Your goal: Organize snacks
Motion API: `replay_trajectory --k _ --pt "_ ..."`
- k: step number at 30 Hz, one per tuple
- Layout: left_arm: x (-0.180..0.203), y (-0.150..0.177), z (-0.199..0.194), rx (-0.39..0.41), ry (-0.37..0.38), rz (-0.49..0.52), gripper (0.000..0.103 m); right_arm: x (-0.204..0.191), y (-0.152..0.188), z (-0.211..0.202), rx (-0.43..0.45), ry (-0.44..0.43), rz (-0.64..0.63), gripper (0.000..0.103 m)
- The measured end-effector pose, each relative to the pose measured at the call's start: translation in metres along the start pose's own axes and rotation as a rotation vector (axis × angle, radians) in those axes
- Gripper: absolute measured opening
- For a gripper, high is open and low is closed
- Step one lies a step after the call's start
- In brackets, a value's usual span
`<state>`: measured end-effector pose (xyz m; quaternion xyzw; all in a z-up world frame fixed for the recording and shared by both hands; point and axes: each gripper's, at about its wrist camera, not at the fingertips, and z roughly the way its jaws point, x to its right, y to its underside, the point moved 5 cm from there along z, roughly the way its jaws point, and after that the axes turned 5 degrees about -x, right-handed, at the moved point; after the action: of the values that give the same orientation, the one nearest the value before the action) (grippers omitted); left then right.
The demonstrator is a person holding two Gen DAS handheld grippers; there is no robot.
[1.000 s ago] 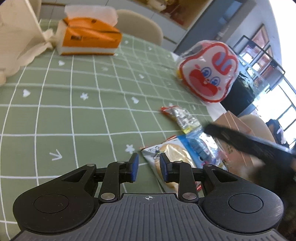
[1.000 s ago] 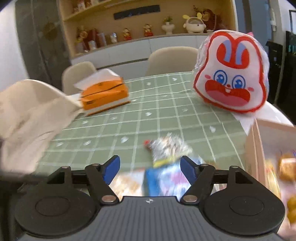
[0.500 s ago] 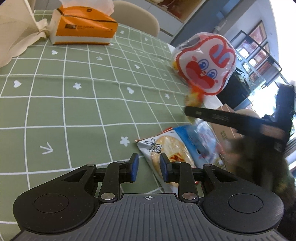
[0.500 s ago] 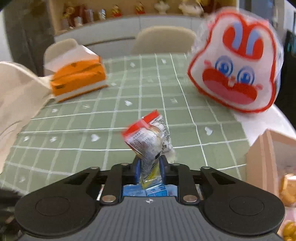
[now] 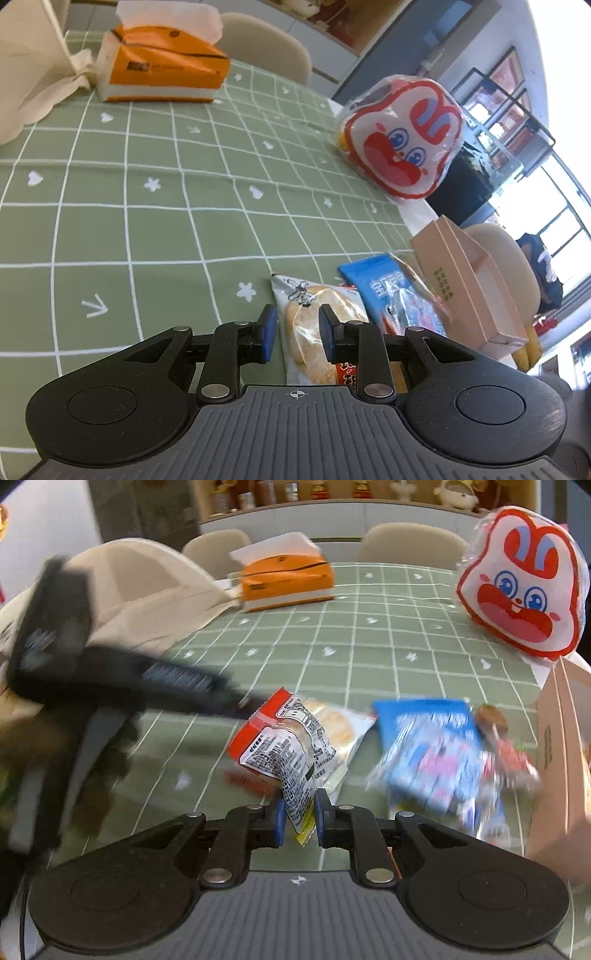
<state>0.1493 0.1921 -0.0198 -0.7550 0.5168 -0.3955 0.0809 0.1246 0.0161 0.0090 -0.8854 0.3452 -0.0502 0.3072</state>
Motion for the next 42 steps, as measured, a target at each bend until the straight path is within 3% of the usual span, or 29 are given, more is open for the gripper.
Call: replay_trajectory --k 4,7,10,12,13,14,18,21,22,23,25,32,42 --pt "0.005 0.002 0.003 0.008 -0.036 0.054 0.029 0.015 0.034 -0.022 0.010 0.071 0.023 0.014" --pt "0.013 0.002 0.001 0.037 -0.087 0.129 0.029 0.029 0.059 -0.048 0.077 0.199 0.015 0.014" --pt "0.023 0.004 0.002 0.034 -0.089 0.181 0.029 0.039 0.075 -0.067 0.129 0.290 -0.032 0.017" --pt "0.027 0.005 0.004 0.023 -0.093 0.201 0.029 0.044 0.080 -0.072 0.129 0.267 -0.022 0.039" --pt "0.027 0.004 0.005 0.024 -0.103 0.199 0.029 0.046 0.080 -0.074 0.129 0.245 -0.005 0.060" --pt "0.026 0.003 0.004 0.030 -0.112 0.184 0.029 0.047 0.078 -0.076 0.146 0.216 0.011 0.066" --pt "0.012 -0.003 0.000 0.052 -0.133 0.089 0.029 0.041 0.058 -0.082 0.229 0.145 0.051 0.066" --pt "0.003 -0.001 0.003 0.023 -0.098 0.026 0.029 0.035 0.033 -0.072 0.270 0.116 0.092 0.065" --pt "0.001 0.000 0.003 0.014 -0.079 0.010 0.029 0.034 0.023 -0.062 0.258 0.118 0.108 0.055" --pt "-0.002 0.001 0.004 0.003 -0.052 -0.007 0.029 0.034 0.014 -0.050 0.236 0.114 0.121 0.035" --pt "-0.006 0.002 0.005 -0.012 -0.004 -0.030 0.029 0.032 0.001 -0.027 0.189 0.090 0.130 0.024" --pt "-0.017 0.001 0.011 -0.012 0.110 -0.095 0.029 0.032 -0.002 0.024 0.100 0.087 0.156 0.018" --pt "0.000 -0.001 0.004 -0.023 0.163 -0.057 0.036 0.041 0.011 0.018 0.130 0.021 0.211 0.018"
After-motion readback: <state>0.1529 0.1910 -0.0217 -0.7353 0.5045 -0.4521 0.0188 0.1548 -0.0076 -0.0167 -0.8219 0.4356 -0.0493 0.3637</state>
